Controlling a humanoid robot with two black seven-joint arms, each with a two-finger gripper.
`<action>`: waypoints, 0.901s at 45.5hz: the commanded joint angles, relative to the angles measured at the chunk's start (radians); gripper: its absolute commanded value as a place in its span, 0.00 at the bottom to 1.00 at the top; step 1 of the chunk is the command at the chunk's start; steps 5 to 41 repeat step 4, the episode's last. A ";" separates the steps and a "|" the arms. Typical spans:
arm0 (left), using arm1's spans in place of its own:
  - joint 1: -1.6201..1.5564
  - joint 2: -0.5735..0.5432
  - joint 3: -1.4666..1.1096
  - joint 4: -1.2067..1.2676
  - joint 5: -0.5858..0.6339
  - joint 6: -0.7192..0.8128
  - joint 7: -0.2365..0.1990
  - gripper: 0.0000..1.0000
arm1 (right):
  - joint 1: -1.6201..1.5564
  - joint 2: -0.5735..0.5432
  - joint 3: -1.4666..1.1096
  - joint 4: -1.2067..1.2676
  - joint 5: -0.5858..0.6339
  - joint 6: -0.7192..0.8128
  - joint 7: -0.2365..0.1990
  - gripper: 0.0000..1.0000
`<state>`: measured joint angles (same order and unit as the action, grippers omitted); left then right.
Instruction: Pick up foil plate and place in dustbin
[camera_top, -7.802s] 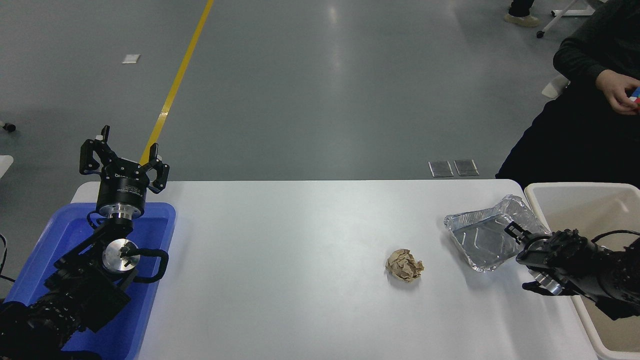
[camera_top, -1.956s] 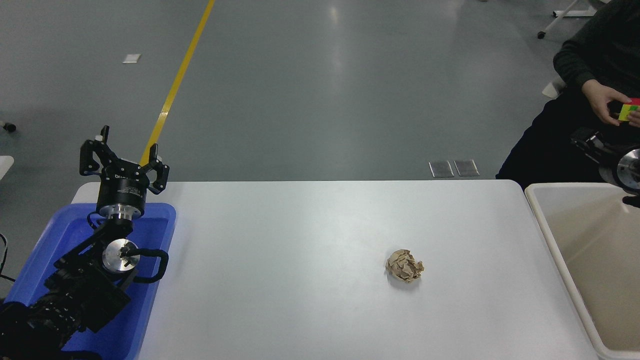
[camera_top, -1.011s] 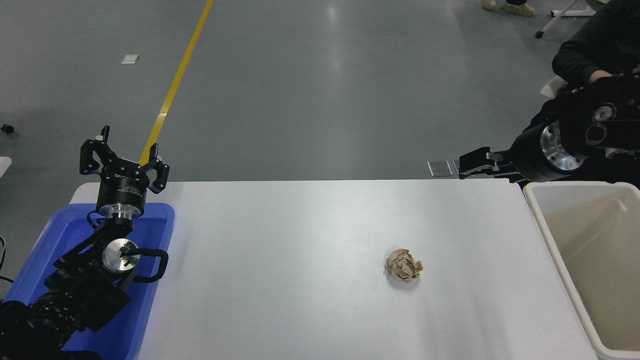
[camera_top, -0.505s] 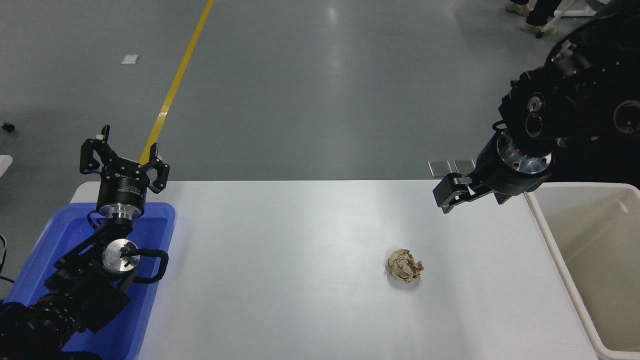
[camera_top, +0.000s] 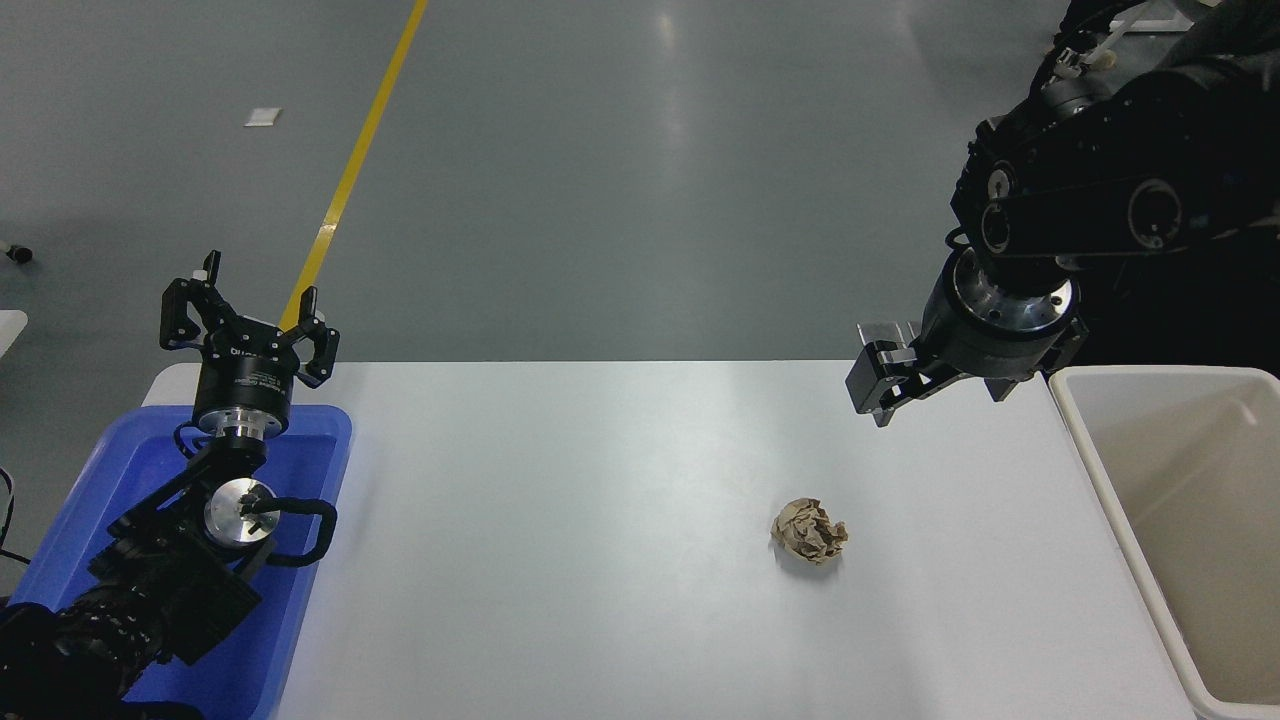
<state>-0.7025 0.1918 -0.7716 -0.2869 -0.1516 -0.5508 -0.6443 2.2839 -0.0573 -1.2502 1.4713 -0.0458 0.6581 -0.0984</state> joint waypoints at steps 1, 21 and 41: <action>0.000 0.000 0.000 0.000 0.000 0.000 0.000 0.99 | 0.006 0.011 -0.014 0.000 0.041 0.041 0.003 1.00; 0.000 0.000 0.000 0.000 0.000 0.000 0.000 0.99 | 0.006 0.011 -0.014 0.000 0.043 0.054 0.003 1.00; 0.000 0.000 0.000 0.000 0.000 0.000 0.000 0.99 | 0.006 0.011 -0.014 0.000 0.043 0.054 0.003 1.00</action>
